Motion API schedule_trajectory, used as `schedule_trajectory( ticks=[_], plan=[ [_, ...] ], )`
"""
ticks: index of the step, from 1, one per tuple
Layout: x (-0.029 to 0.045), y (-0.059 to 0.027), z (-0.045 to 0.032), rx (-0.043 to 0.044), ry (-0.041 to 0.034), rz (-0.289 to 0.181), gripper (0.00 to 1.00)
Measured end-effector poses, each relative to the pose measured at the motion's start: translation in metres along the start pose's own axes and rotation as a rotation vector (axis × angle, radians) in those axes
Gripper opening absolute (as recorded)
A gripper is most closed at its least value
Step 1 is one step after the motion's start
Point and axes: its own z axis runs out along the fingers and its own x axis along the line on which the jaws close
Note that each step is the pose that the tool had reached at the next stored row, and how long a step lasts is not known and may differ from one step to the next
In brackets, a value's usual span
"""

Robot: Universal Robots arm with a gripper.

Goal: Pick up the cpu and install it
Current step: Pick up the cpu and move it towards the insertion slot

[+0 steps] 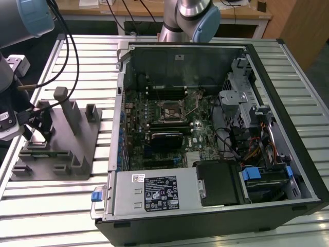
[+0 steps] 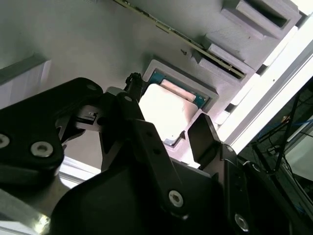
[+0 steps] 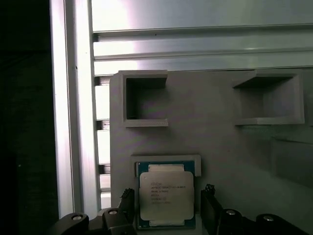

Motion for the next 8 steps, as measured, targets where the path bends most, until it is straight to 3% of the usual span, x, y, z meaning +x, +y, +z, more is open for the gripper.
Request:
schedule_trajectory(
  ticks=[8],
  plan=[
    [0.0001,0.0009,0.0017,-0.0002,0.0004,-0.009,0.65]
  ],
)
